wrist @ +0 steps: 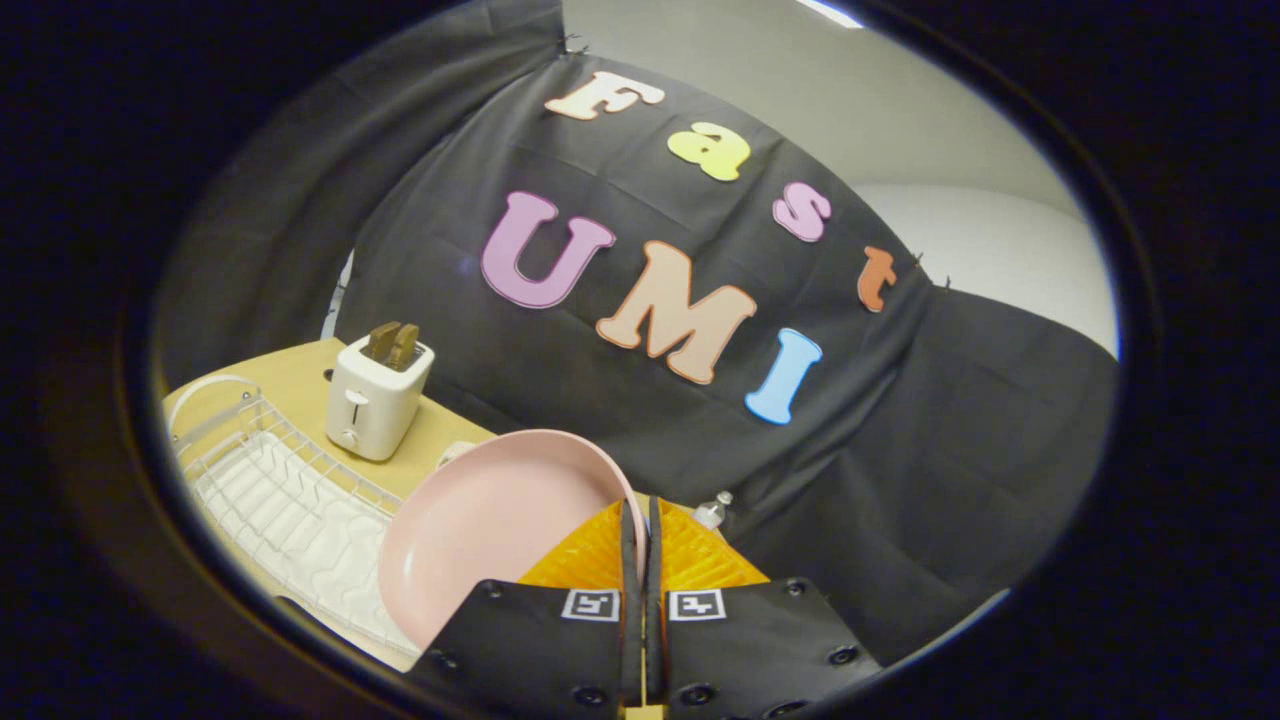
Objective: Take the plate from the dish rack, then take the spoon from the basket and place it into the plate.
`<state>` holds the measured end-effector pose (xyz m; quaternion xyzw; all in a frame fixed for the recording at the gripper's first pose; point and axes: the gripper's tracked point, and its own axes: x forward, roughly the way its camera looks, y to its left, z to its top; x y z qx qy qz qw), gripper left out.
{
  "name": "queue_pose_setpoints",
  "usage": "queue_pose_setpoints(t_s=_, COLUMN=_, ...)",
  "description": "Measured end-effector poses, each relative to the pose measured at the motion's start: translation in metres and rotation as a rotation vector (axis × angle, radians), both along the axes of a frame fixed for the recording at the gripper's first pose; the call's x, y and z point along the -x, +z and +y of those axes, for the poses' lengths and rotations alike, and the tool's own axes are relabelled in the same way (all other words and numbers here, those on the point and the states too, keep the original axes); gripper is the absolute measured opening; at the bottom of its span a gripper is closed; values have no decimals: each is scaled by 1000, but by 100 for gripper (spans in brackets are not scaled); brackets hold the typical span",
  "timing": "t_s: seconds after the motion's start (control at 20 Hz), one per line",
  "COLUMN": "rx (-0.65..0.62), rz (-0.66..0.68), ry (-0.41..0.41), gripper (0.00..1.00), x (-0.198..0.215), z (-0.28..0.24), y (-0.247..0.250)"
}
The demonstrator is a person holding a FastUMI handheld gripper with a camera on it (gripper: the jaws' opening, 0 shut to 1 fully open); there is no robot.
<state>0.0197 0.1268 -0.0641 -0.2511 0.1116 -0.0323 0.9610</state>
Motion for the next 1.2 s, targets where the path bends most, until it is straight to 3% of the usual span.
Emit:
queue_pose_setpoints(t_s=0.65, rx=-193, rz=75, ry=3, gripper=4, x=64, z=-133, y=-35)
queue_pose_setpoints(t_s=0.9, rx=-237, rz=149, ry=2, gripper=4, x=86, z=-163, y=-75)
queue_pose_setpoints(t_s=1.2, rx=-396, rz=268, ry=-11, gripper=4, x=105, z=-182, y=-137)
